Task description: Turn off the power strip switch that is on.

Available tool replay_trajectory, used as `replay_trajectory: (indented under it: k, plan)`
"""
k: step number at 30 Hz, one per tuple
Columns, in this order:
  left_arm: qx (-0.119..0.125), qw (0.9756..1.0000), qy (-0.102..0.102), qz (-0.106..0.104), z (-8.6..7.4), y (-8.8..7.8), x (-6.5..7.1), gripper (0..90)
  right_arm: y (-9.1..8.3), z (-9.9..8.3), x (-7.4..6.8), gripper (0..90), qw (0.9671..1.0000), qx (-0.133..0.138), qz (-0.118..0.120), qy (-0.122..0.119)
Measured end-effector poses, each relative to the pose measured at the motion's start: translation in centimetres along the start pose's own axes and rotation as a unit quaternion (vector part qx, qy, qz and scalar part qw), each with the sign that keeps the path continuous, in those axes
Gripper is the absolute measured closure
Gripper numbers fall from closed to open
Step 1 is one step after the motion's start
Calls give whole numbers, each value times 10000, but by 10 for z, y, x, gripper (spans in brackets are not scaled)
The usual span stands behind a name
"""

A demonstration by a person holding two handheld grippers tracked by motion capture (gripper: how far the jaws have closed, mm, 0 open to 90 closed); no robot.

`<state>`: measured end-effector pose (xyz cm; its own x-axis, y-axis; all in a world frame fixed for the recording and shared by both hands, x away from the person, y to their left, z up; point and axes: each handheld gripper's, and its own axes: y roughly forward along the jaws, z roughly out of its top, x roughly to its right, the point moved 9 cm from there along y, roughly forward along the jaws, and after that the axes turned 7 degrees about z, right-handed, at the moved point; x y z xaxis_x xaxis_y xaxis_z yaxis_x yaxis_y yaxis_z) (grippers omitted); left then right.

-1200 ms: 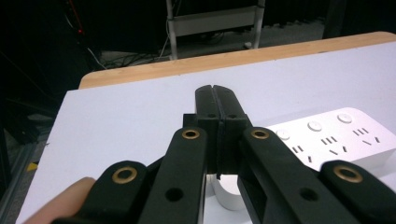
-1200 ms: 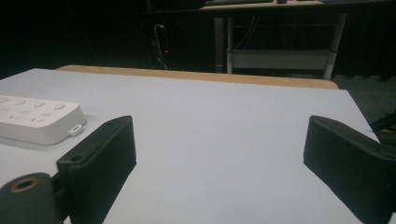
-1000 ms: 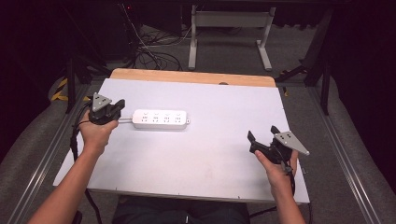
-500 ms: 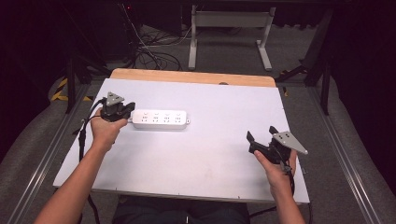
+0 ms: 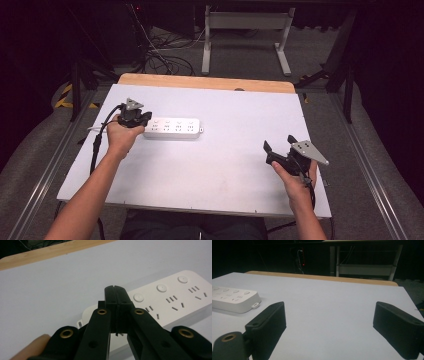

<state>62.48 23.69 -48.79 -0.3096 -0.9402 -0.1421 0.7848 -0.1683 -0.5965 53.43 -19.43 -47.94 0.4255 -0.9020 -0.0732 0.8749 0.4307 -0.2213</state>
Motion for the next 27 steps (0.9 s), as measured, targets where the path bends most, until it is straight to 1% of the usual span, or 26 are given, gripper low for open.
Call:
replay_trajectory:
  k: [2,3,4,6,7,9,11,14,15,18,23,24,25,26,27]
  plan:
    - [-122,9999,41,-14,0,5,2,900,0,0,0,116,10000,-9,8,5]
    - [-122,9999,41,-14,0,5,2,900,0,0,0,115,10000,-7,9,-5]
    - [-259,9996,49,-30,-2,11,4,900,0,0,0,115,10000,-3,14,-1]
    - [-433,9990,120,-60,-4,16,6,900,0,0,-1,116,10000,6,22,11]
    - [-445,9989,143,-52,-4,19,7,900,0,0,-1,116,10000,5,24,14]
    - [-505,9986,150,-107,-4,22,8,900,0,0,-1,116,10000,-1,30,10]
    - [-581,9980,211,-99,-4,24,9,899,0,0,-1,117,10000,-4,31,16]
    - [-567,9981,234,-20,-2,27,7,900,0,0,-1,117,10000,-10,41,14]
    - [-555,9983,158,-24,-2,28,7,900,0,0,-1,117,10000,-1,42,17]
    - [-625,9979,137,-30,-4,33,7,900,0,0,-2,117,10000,-11,60,21]
    - [-684,9974,221,8,-8,37,5,900,0,-1,-2,117,10000,-24,58,23]
    - [-687,9975,167,-32,-8,37,5,899,0,-1,-2,117,10000,-26,54,24]
    - [-687,9975,167,-32,-8,37,5,899,-1,-1,-1,117,10000,-26,50,26]
    - [-704,9972,163,-203,-9,38,7,900,-1,-1,-2,117,10000,-10,49,44]
    - [-702,9969,204,-280,-10,38,8,899,-1,0,-2,117,10000,-11,53,33]
